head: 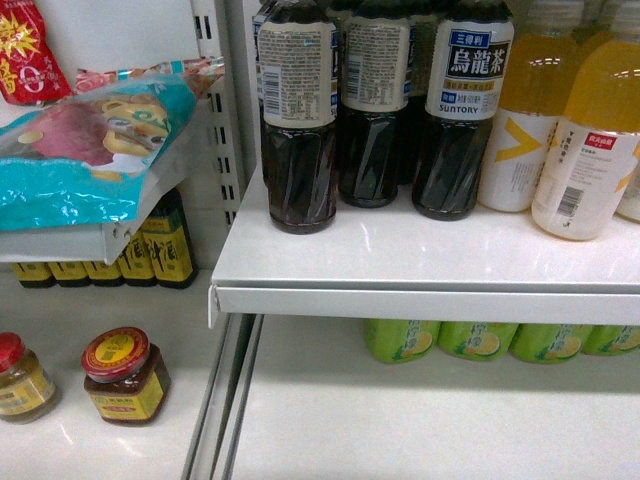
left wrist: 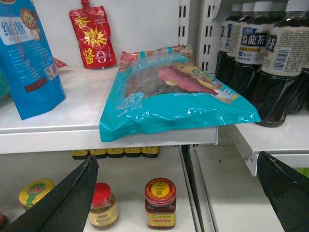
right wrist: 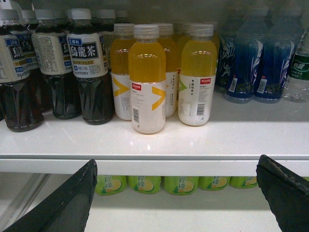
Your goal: Move water from second to third shelf
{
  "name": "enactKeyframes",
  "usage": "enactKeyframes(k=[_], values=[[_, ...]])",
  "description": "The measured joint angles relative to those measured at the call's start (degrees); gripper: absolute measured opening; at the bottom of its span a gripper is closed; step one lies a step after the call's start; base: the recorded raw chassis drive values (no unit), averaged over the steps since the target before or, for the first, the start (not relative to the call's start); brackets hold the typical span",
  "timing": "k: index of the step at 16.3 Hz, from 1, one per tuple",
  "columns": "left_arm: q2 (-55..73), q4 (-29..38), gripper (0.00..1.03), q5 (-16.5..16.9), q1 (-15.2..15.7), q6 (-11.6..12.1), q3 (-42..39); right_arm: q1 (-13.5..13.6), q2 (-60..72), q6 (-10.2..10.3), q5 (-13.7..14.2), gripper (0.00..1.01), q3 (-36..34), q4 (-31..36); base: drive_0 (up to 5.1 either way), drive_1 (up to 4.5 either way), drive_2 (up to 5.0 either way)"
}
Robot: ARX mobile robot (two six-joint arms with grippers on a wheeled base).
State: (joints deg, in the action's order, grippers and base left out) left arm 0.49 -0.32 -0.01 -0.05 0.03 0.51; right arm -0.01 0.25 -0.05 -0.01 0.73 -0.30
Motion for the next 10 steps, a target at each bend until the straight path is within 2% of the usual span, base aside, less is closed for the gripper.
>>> enactKeyframes(k=[10], values=[[0.0,0.0,0.98,0.0,0.0,0.0,0.0,0.0,0.0,0.0,0.0,0.98,0.0,0.0,0.0,0.0,0.0]])
